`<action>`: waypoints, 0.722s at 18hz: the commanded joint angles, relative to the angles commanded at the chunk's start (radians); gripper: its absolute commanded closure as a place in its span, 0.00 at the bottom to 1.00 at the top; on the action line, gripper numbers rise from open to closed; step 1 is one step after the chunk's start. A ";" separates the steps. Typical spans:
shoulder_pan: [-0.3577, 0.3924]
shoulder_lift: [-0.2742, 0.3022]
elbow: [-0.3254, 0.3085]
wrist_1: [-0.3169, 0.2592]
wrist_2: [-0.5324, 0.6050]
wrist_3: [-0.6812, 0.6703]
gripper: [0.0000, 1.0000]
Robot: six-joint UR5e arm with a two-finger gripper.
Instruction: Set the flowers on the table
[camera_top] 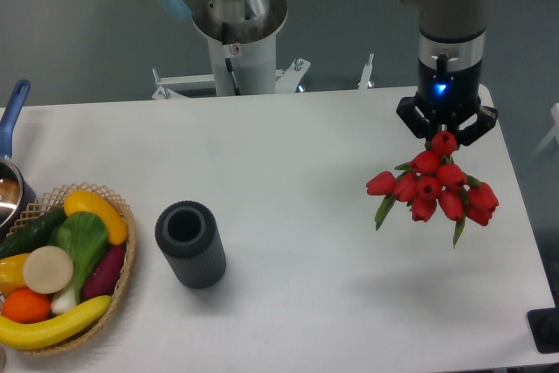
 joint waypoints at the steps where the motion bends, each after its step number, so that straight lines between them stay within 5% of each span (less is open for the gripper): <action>1: -0.002 -0.005 -0.002 -0.002 0.000 0.000 0.90; 8: -0.009 -0.012 -0.009 -0.005 -0.003 -0.002 0.89; 13: -0.017 -0.026 -0.121 0.008 0.002 -0.002 0.89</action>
